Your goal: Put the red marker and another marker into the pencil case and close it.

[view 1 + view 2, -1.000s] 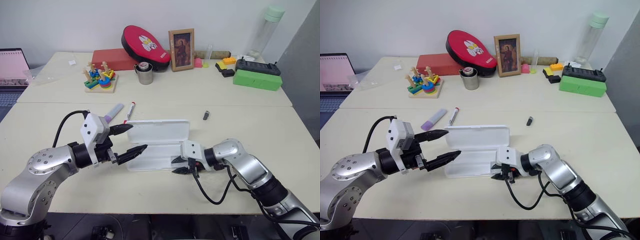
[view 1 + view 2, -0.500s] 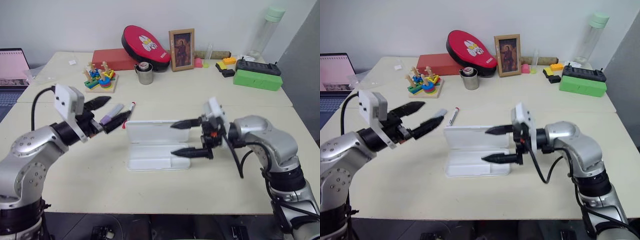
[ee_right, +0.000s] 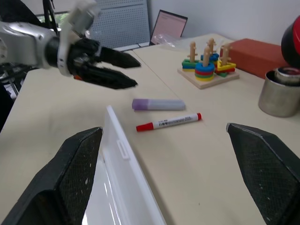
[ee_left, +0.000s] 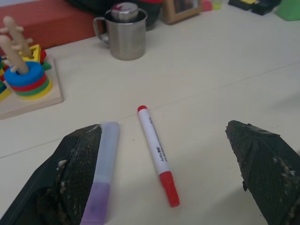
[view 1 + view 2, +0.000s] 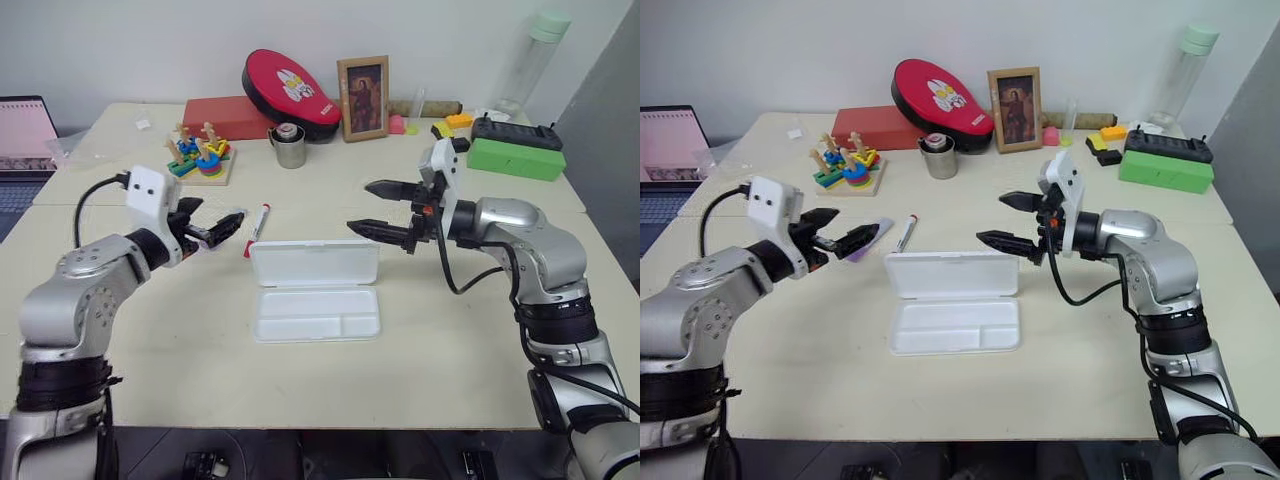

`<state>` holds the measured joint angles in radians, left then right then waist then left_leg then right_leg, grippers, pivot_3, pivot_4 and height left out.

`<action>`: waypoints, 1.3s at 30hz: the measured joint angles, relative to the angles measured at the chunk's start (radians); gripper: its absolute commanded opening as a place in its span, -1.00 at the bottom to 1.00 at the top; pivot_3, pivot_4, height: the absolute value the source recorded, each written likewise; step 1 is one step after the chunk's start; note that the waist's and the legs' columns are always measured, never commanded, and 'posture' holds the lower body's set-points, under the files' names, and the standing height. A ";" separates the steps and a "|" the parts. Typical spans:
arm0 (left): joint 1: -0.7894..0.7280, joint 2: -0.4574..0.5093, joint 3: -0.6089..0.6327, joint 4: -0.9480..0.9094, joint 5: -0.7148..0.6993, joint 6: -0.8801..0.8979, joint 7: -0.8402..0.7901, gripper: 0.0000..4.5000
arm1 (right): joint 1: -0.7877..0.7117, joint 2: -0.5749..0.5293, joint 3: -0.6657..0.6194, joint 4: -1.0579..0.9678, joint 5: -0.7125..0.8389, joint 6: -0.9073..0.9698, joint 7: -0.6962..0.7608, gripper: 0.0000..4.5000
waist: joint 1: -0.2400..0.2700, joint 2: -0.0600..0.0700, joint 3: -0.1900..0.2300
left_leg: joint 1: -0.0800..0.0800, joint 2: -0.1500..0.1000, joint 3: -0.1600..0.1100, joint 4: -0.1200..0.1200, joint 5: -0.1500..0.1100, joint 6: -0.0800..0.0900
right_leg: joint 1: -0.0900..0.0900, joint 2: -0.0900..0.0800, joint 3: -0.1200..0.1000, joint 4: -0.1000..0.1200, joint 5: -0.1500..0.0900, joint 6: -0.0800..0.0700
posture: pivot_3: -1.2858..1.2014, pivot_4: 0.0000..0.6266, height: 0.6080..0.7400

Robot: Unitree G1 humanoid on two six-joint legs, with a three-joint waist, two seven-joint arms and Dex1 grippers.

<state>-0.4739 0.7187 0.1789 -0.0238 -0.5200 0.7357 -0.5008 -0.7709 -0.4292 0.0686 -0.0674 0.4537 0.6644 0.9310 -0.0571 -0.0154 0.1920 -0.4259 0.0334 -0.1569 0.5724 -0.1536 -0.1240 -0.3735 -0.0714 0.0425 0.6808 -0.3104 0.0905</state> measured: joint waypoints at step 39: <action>-0.193 -0.167 -0.189 0.383 0.289 -0.028 -0.052 -0.58 | -0.013 0.000 -0.010 -0.062 0.076 0.001 -0.040 1.00 | -0.001 0.000 0.000 | -0.001 0.000 0.000 0.000 0.000 0.000 | 0.000 0.000 0.000 0.000 0.000 0.000 | 0.03 -0.52 1.00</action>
<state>-0.6666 0.5517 -0.0105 0.3588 -0.2312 0.7075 -0.5528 -0.7843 -0.4288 0.0585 -0.1297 0.5298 0.6656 0.8908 -0.0577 -0.0153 0.1920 -0.4266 0.0333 -0.1572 0.5726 -0.1535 -0.1242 -0.3739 -0.0714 0.0421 0.6811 -0.3103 0.0906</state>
